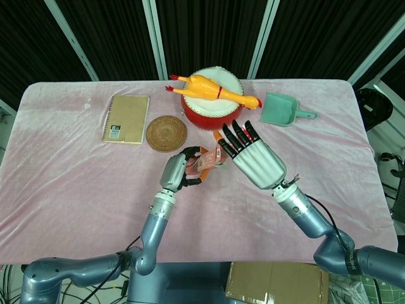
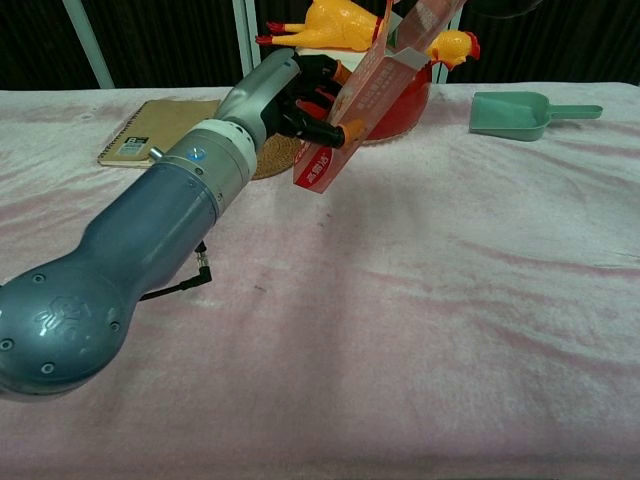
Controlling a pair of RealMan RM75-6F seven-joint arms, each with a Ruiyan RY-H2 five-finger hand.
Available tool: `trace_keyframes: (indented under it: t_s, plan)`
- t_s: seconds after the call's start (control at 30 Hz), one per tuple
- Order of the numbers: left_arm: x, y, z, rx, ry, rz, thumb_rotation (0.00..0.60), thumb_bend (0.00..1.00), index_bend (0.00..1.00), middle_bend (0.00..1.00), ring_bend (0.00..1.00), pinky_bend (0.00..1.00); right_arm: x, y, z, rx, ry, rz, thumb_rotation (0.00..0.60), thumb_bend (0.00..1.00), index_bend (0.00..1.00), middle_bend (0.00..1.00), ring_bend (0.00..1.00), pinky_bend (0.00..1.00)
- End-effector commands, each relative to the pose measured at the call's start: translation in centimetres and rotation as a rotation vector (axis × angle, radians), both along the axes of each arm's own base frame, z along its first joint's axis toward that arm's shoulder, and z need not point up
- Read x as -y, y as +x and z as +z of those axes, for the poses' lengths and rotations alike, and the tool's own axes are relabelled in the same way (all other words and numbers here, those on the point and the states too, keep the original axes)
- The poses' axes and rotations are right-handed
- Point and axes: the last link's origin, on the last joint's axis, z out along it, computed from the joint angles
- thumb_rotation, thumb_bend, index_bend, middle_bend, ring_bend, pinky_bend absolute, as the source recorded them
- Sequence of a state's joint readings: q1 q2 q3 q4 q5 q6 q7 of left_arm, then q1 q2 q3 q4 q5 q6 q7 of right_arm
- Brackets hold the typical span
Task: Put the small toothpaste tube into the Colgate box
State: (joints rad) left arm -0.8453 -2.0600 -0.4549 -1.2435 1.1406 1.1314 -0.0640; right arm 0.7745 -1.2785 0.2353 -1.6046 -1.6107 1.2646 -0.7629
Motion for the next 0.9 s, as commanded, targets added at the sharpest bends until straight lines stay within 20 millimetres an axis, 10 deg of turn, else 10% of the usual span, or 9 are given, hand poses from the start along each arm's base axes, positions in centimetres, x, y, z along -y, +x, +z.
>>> trace_keyframes:
  t_s: [0.03, 0.9]
  plan:
    - [0.0, 0.1, 0.0, 0.003, 0.007, -0.003, 0.600, 0.42, 0.39, 0.32, 0.23, 0.33, -0.1, 0.1, 0.0, 0.019, -0.003, 0.004, 0.600, 0.20, 0.12, 0.15, 0.16, 0.27]
    - [0.2, -1.6, 1.9, 0.287, 0.219, -0.026, 0.600, 0.42, 0.38, 0.32, 0.23, 0.33, 1.1, -1.3, 2.3, 0.114, -0.151, -0.079, 0.600, 0.21, 0.10, 0.14, 0.15, 0.26]
